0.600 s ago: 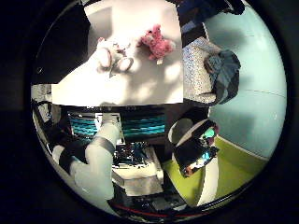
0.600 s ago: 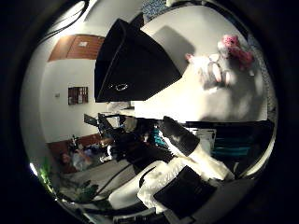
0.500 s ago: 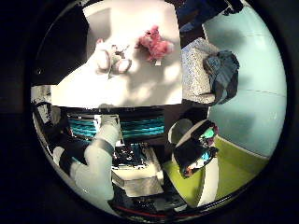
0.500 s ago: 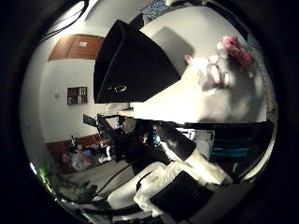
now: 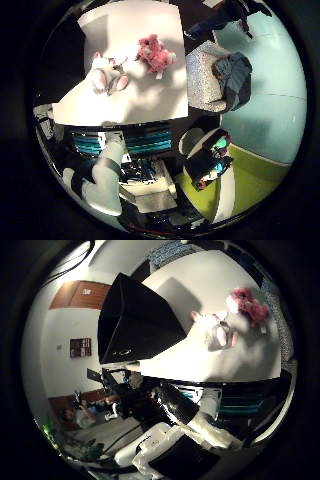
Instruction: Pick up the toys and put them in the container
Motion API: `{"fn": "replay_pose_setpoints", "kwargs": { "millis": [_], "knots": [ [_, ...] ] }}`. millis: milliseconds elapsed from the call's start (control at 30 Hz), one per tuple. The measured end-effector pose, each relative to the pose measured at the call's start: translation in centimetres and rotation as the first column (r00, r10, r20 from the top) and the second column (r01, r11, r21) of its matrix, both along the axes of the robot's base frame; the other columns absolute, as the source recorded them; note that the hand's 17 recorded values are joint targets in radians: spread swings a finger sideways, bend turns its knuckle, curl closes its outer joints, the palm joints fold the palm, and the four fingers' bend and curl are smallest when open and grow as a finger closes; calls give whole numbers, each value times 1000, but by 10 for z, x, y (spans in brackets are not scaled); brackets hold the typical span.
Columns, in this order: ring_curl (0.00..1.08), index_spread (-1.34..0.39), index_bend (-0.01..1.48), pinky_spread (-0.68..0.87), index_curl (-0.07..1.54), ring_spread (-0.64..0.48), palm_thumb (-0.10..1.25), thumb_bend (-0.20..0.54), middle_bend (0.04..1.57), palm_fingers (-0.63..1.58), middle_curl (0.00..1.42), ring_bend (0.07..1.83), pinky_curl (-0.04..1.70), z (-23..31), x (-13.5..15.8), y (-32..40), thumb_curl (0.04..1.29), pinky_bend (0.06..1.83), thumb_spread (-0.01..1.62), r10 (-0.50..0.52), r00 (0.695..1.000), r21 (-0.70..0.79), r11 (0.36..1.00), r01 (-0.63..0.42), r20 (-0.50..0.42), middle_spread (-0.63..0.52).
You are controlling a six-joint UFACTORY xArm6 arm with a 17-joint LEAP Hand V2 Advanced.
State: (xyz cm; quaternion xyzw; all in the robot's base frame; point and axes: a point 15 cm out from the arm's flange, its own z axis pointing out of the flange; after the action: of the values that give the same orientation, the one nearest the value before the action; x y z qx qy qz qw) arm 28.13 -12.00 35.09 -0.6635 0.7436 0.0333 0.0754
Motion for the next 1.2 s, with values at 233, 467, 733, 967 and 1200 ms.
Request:
{"fn": "replay_pose_setpoints", "kwargs": {
  "millis": [233,467,733,967,1200],
  "knots": [
    [252,-287,147,459,237,223,485,-22,221,91,329,382,296,-39,39,-13,291,570,1123,-36,999,10,999,36,-25,170],
    [246,-290,158,451,250,222,483,-21,230,102,333,365,285,-79,79,-30,294,551,1121,-71,998,-4,997,71,1,160],
    [243,-291,154,453,254,221,474,-23,229,110,329,354,277,-134,96,-44,296,534,1114,-95,993,12,995,96,-69,153],
    [243,-291,153,458,254,221,475,-22,227,112,327,351,275,-163,102,-67,301,527,1111,-135,988,6,991,136,-77,148],
    [246,-291,154,452,254,222,480,-22,225,112,328,345,278,-170,103,-92,305,514,1106,-158,983,-9,987,158,-92,144]
  ]
}}
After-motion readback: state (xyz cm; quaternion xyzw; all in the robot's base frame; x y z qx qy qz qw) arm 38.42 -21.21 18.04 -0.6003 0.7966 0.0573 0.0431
